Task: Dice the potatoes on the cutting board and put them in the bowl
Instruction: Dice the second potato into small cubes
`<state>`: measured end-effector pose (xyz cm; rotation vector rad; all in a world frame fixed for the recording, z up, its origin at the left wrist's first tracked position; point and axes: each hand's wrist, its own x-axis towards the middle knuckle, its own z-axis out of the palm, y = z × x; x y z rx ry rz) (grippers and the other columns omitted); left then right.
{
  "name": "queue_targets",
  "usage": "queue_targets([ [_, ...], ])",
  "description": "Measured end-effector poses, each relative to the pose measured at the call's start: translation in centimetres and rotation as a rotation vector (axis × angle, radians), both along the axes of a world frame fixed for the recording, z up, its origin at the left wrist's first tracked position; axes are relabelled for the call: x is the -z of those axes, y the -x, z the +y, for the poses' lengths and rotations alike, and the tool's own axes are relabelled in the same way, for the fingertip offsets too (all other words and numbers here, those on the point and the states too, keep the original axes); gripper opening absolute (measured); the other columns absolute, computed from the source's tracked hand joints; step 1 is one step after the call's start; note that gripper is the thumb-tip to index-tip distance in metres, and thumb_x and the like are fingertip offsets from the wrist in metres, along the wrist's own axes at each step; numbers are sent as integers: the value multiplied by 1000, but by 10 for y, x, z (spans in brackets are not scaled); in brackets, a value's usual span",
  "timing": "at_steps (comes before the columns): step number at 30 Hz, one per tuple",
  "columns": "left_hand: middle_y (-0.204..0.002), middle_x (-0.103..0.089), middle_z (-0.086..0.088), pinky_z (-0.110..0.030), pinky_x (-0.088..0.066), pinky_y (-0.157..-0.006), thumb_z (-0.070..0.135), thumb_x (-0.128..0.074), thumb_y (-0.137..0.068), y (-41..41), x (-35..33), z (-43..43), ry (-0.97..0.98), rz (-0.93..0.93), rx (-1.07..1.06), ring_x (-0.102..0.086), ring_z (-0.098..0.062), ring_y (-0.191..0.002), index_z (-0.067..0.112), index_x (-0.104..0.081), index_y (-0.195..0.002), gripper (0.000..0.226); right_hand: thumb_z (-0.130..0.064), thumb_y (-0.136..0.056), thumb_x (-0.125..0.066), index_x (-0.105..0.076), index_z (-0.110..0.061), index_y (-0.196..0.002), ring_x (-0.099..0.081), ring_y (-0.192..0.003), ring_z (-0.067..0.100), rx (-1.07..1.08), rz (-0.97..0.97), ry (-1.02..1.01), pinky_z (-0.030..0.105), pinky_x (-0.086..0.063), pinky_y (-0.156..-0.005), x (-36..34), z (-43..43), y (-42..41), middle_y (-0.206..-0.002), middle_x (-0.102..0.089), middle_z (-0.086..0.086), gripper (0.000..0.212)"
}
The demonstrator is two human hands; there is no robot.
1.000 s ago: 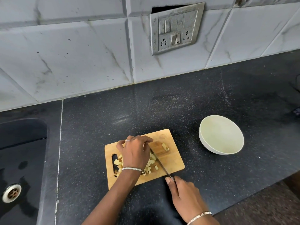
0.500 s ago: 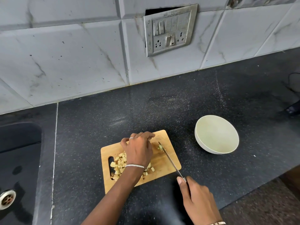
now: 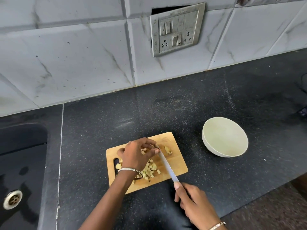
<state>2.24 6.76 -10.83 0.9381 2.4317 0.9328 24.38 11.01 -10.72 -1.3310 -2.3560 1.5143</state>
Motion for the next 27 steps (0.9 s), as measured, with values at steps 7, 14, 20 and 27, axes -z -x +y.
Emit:
queue_targets([
  [7,-73,-62,31,-39,-25,-87,35,-70,-81,14,-1,-15,105,188,-80,-56,-2,-95,48,-65,-79,14,-60,-90,-40,-59,-18,-67,-43,-40,5,47,45,69,22,-33,-45,2,3,1,-44,-47,-5,52],
  [14,-92,-67,24,-40,-21,-89,42,-62,-86,-5,-5,9,114,255,-3,-50,-9,-107,42,-66,-97,13,-53,-95,-41,-59,-28,-68,-51,-46,6,201,58,-129,36,-46,-59,12,16,-8,-49,-56,-9,41],
  [20,-98,-68,20,-44,-19,-97,57,-65,-78,-28,7,34,191,270,120,-45,-10,-113,40,-62,-111,37,-53,-94,-39,-58,-22,-61,-57,-52,7,235,20,-167,35,-49,-64,10,21,-15,-55,-60,-13,50],
  [27,-92,-67,17,-44,-13,-98,53,-64,-79,-35,15,41,186,335,123,-46,-10,-112,38,-62,-102,28,-56,-94,-38,-59,-23,-63,-59,-57,8,231,-16,-138,35,-50,-68,14,15,-16,-57,-61,-12,50],
])
